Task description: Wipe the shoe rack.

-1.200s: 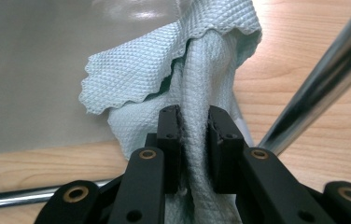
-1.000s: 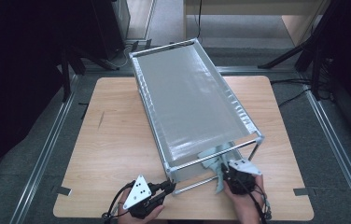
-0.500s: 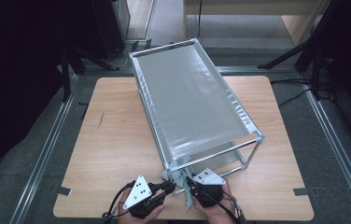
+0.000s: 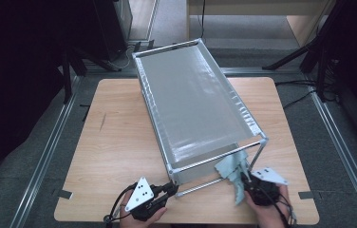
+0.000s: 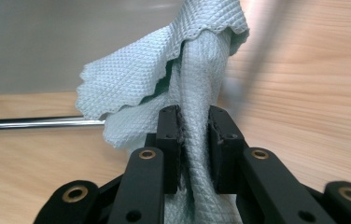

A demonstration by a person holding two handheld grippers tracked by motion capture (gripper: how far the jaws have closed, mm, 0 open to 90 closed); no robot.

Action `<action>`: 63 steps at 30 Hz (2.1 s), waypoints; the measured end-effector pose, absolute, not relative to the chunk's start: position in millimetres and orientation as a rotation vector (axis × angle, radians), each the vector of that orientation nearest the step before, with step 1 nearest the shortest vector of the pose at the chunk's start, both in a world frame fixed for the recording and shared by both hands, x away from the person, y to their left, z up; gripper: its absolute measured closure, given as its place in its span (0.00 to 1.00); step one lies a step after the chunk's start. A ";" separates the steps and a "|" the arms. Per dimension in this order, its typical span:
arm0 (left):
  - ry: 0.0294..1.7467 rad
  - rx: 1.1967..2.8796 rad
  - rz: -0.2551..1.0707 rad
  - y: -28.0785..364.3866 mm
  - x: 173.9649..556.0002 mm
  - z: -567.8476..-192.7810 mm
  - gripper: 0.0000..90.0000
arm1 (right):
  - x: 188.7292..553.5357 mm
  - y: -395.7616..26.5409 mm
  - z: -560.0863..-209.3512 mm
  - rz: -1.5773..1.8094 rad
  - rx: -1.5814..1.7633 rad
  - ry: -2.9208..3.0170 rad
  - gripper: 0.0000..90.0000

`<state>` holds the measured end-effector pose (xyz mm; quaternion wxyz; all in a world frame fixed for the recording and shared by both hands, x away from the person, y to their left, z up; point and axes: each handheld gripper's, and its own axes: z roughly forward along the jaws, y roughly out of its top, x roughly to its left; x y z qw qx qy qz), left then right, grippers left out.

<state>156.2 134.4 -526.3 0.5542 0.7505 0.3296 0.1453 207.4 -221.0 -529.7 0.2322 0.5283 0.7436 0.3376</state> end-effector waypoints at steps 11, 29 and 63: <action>0.780 1.769 0.345 134.3 156.5 -526.8 0.90 | 188.4 -258.4 -454.9 1.217 1.365 1.703 0.86; 0.789 1.768 0.351 139.0 156.0 -526.9 0.90 | 225.9 -302.7 -505.5 1.009 1.643 1.540 0.86; 0.840 1.751 0.381 153.6 157.7 -527.0 0.90 | 223.8 -219.0 -493.9 1.215 1.450 1.731 0.88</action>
